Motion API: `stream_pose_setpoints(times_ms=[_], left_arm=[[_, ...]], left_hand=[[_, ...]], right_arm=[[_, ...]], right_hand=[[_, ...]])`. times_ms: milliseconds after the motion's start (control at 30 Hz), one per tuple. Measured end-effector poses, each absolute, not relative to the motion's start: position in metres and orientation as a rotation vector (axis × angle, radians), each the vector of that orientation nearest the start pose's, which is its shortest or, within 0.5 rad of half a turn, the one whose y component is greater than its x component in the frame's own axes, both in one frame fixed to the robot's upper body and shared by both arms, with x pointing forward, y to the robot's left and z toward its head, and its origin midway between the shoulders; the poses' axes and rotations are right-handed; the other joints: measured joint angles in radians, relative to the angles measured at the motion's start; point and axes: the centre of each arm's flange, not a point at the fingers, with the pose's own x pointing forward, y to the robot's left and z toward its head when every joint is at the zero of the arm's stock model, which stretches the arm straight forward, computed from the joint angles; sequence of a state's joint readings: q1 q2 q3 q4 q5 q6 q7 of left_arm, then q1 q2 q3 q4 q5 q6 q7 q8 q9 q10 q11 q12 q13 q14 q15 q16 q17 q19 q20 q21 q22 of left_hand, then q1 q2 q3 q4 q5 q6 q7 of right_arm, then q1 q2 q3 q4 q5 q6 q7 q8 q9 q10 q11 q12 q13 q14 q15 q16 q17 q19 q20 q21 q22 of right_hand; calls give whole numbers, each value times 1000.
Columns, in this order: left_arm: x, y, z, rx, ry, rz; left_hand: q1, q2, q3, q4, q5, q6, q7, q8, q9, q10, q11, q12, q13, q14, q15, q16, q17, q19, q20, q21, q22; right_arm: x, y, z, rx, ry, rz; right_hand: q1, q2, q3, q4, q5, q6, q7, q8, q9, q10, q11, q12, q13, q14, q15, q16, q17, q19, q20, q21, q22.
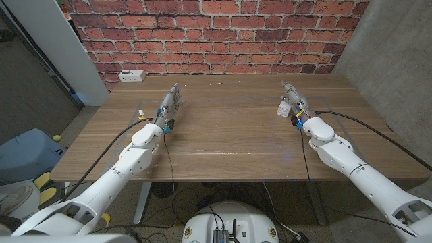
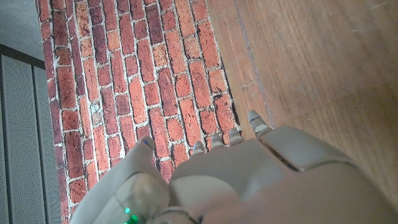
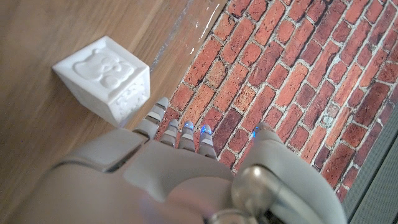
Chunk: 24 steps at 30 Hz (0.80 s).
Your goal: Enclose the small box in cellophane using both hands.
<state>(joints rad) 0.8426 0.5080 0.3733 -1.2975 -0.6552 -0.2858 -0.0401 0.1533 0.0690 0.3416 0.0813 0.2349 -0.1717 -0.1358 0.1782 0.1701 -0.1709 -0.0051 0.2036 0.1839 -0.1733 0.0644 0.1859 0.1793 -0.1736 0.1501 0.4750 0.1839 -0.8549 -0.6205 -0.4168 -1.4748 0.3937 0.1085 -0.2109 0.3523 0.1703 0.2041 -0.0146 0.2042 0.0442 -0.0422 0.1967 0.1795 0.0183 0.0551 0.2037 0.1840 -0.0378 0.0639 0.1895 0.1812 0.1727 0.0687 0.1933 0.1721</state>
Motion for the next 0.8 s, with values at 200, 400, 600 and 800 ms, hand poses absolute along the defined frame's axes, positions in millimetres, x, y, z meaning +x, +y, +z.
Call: stream_pose_setpoints(times_ms=[200,400,600,800], left_arm=[[654,288,-32,-45,-580,-220],[654,288,-32,-46,-579,-221],[655,288,-33,-47,-578,-221],[655,288,-33,-47,-578,-221]], left_hand=[[0,0,0,0,0,0,0,3,0,0,0,0,0,0,0,0,0,0,0,0,0],[0,0,0,0,0,0,0,7,0,0,0,0,0,0,0,0,0,0,0,0,0],[0,0,0,0,0,0,0,7,0,0,0,0,0,0,0,0,0,0,0,0,0],[0,0,0,0,0,0,0,7,0,0,0,0,0,0,0,0,0,0,0,0,0]], right_arm=[[636,-287,-9,-391,-521,-38],[635,-283,-5,-507,-478,-102],[634,-279,-3,-624,-426,-166],[633,-274,0,-720,-379,-209]], right_hand=[[46,24,48,-15,-6,24,-14,0,0,16,-16,0,0,9,-16,0,1,3,-19,0,0],[75,33,84,-26,-6,41,-15,0,0,25,-25,0,0,18,-26,8,3,6,-23,0,0],[101,32,113,-34,-6,63,-13,7,0,38,-30,0,0,24,-30,8,3,10,-26,0,0],[118,31,133,-39,-6,78,-9,7,0,43,-35,0,0,27,-34,8,3,15,-31,0,0]])
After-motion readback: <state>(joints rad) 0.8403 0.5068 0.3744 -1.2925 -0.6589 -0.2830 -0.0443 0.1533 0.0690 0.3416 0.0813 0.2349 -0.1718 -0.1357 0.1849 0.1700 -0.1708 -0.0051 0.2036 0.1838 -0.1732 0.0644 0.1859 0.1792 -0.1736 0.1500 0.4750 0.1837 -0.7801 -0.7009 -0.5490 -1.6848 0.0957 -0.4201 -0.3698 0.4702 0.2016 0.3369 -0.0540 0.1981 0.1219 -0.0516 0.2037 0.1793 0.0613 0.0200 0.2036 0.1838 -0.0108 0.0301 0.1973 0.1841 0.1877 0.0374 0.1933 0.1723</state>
